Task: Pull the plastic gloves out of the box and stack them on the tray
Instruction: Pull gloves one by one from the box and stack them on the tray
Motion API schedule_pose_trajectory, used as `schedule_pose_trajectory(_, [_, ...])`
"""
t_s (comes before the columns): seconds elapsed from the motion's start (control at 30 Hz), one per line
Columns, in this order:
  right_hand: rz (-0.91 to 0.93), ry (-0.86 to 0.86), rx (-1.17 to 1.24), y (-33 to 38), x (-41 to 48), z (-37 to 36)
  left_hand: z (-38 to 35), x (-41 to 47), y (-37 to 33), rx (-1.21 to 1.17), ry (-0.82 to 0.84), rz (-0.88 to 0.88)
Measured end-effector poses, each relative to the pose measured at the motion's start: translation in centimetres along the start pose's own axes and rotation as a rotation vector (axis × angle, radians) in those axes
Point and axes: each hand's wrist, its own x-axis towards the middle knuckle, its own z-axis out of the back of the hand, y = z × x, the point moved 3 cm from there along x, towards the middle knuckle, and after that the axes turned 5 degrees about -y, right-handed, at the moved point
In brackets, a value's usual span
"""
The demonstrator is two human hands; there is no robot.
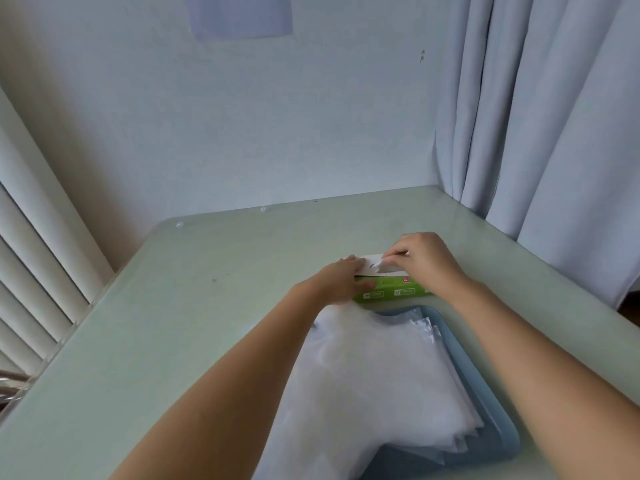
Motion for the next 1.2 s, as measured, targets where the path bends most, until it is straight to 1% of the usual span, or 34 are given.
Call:
schedule_pose_trajectory(0.07, [0.003,-0.032,0.023,-0.3,-0.2,-0.2,-0.1,0.2,0.1,-0.013,-0.010,-0.001])
schedule_pose_trajectory(0.23, [0.156,-0.183,-0.068,-0.1,-0.3,-0.6,-0.3,0.6,0.5,-0.034,-0.028,0.007])
schedule_pose_trajectory(0.33, [0.189,-0.265,-0.051,-0.2,-0.2,-0.2,-0.3,0.9,0.8,-0.041,-0.026,0.020])
schedule_pose_trajectory(0.4, [0.164,-0.308,-0.020,-0.8,0.0,0.2,-0.3,1.0,0.9,-0.040,-0.027,0.017])
schedule_pose_trajectory(0.57, [0.028,-0.392,0.083,-2.7,0.1,1.8,-0.3,1.1,0.9,-0.029,-0.033,-0.004])
schedule_pose_trajectory(0.8, [-0.113,-0.489,0.266,-2.6,0.1,3.0,-0.1,1.0,0.9,-0.022,-0.033,-0.005])
schedule_pose_trajectory(0.97, [-0.377,-0.678,0.425,-5.4,-0.1,4.3,-0.3,1.1,0.9,-0.020,-0.031,-0.010])
schedule_pose_trajectory(1.03, [-0.392,-0.693,0.464,-5.7,-0.1,4.5,-0.4,1.1,0.9,-0.026,-0.034,-0.008])
schedule_pose_trajectory(1.13, [-0.331,-0.688,0.568,-4.2,0.4,4.6,-0.4,1.2,1.0,-0.032,-0.031,0.000])
schedule_pose_trajectory(1.2, [-0.294,-0.718,0.647,-3.2,0.8,5.2,-0.4,1.2,1.0,-0.034,-0.025,0.001])
